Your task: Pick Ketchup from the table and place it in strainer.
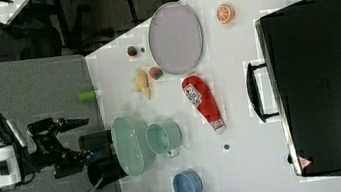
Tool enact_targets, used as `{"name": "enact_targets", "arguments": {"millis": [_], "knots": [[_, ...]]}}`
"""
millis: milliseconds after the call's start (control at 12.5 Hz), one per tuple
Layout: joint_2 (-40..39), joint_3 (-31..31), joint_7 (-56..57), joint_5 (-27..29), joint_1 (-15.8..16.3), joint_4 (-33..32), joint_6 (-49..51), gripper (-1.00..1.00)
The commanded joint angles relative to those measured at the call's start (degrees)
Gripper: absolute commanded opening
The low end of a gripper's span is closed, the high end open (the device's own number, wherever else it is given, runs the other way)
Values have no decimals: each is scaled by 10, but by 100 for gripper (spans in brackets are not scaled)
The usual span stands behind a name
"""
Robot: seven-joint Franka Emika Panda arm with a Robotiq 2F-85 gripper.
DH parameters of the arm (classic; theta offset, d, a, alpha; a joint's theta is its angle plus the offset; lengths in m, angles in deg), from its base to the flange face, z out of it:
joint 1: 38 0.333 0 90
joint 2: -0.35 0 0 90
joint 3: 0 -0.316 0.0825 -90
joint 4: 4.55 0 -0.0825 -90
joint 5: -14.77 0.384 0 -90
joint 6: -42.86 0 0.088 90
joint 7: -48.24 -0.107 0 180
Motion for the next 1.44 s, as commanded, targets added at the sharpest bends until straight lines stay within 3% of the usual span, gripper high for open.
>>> {"name": "enact_targets", "arguments": {"millis": [80,880,1440], "knots": [[-59,-8,62,-1,-5,-29,-27,100],[-179,-36,429,-2,-1,-142,-264,100],[-275,-47,567,-3,1,-206,-440,100]]}}
